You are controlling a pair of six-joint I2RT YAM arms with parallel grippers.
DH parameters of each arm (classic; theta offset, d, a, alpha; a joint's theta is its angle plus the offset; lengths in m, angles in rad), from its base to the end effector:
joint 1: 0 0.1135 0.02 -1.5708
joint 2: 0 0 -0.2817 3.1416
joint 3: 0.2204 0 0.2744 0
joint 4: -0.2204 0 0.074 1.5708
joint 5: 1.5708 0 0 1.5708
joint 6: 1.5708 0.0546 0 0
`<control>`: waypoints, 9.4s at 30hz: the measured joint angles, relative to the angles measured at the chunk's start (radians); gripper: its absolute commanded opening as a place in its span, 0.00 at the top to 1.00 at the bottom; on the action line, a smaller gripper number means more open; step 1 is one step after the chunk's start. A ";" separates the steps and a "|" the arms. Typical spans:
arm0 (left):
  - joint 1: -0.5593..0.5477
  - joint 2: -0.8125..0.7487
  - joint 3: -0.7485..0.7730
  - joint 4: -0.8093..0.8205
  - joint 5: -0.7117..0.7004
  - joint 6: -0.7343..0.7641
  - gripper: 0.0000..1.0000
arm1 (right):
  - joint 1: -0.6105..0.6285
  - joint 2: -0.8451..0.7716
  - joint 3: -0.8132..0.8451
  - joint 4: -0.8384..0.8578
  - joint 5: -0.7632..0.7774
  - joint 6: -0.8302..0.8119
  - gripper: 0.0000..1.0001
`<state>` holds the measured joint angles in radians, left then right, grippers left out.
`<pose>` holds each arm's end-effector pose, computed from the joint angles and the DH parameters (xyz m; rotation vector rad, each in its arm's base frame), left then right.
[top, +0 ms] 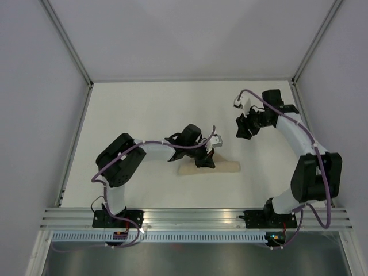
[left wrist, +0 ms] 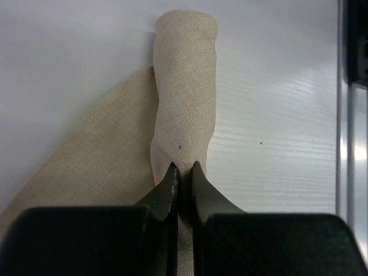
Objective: Fold the napkin, place the utensils inside, and roll it up
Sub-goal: Roll the napkin at the center of the board, then adjust the napkin at the center of the board.
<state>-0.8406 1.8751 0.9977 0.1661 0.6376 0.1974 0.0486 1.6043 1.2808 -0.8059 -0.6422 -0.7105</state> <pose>0.2499 -0.3279 0.1377 1.4482 1.8312 -1.0573 0.3507 0.0498 0.2604 -1.0828 2.2187 0.5950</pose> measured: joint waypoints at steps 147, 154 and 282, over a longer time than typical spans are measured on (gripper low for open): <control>0.089 0.136 0.123 -0.159 0.193 -0.204 0.92 | 0.565 -0.495 -0.750 0.446 0.367 -0.225 0.39; 0.111 0.185 0.169 -0.205 0.282 -0.226 0.89 | 0.589 -0.510 -0.836 0.620 0.429 -0.222 0.40; 0.315 0.340 0.558 -0.180 -0.472 -0.874 0.44 | 0.254 0.311 -0.138 0.652 0.061 1.099 0.48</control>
<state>-0.5251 2.2154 1.5562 -0.0135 0.1661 -0.6769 0.3031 1.9152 1.1431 -0.1539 -0.5808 0.3889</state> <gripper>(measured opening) 0.564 0.523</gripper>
